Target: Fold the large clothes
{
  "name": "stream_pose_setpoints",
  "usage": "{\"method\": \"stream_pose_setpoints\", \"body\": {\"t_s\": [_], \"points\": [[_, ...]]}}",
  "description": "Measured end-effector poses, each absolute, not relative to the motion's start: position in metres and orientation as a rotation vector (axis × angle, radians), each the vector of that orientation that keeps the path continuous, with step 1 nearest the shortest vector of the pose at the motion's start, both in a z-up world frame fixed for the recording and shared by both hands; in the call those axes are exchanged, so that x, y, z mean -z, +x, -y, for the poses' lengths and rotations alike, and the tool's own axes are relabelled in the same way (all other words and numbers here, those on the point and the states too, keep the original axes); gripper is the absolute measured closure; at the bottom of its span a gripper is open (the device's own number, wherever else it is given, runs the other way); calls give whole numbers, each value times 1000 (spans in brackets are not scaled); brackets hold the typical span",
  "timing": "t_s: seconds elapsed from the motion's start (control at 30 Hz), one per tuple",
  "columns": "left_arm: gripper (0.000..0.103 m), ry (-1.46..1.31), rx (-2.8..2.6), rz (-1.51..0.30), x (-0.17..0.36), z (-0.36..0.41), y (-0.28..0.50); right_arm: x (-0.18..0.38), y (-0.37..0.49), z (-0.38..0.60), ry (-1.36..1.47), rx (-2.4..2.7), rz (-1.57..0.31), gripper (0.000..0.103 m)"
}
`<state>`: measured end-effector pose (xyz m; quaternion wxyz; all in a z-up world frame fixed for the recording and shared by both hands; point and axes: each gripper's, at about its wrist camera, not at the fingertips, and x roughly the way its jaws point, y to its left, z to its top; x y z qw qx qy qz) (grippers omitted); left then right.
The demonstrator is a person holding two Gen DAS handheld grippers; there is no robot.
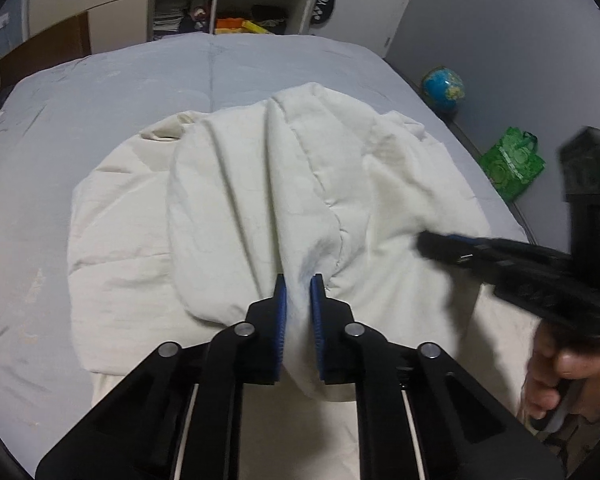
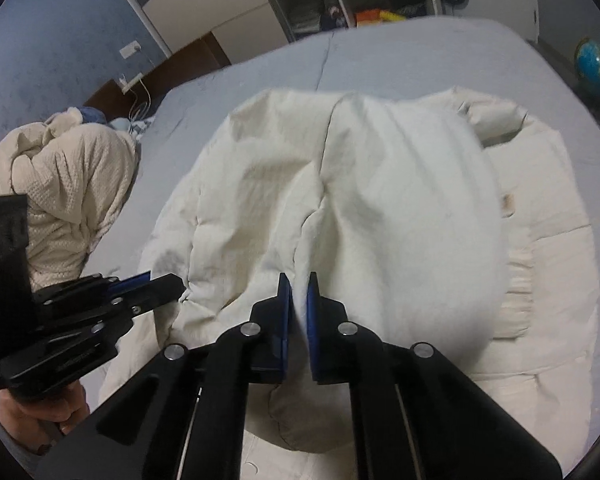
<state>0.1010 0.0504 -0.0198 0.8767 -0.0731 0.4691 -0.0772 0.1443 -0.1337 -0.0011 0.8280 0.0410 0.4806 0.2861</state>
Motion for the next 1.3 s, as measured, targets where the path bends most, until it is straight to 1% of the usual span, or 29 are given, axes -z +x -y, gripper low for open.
{"method": "stream_pose_setpoints", "body": {"t_s": [0.1, 0.27, 0.47, 0.5, 0.53, 0.57, 0.6, 0.63, 0.67, 0.7, 0.73, 0.8, 0.97, 1.07, 1.17, 1.3], "points": [[93, -193, 174, -978, 20, -58, 100, -8, 135, 144, 77, -598, -994, 99], [92, -151, 186, -1002, 26, -50, 97, -3, 130, 152, 18, -579, -1013, 99], [90, -174, 165, -1096, 51, -53, 99, 24, 136, 157, 12, -568, -1125, 98], [88, -178, 159, -1102, 53, -54, 99, 25, 136, 157, 17, -569, -1131, 97], [85, -181, 159, -1105, 52, -55, 99, 25, 136, 158, 34, -578, -1139, 94], [83, -189, 154, -1106, 51, -57, 98, 23, 138, 160, 59, -582, -1143, 94], [78, -198, 152, -1104, 50, -59, 98, 21, 140, 163, 84, -587, -1144, 89], [67, -212, 143, -1100, 47, -63, 98, 18, 141, 167, 110, -588, -1140, 83], [60, -225, 128, -1094, 44, -67, 97, 15, 144, 171, 136, -585, -1128, 80], [47, -236, 113, -1085, 41, -72, 97, 11, 146, 175, 155, -583, -1114, 73], [40, -246, 107, -1077, 38, -76, 97, 7, 149, 181, 181, -573, -1087, 67], [39, -278, 108, -1061, 32, -88, 99, 0, 156, 192, 215, -541, -1049, 63], [39, -338, 109, -1044, 24, -98, 113, -3, 182, 212, 289, -471, -1022, 63], [39, -359, 114, -1039, 22, -100, 122, -1, 195, 208, 285, -473, -1020, 63], [39, -380, 111, -1027, 21, -106, 133, 3, 208, 195, 229, -494, -1029, 63], [39, -452, 101, -1026, 27, -120, 148, 11, 213, 168, 75, -494, -1048, 62]]}}
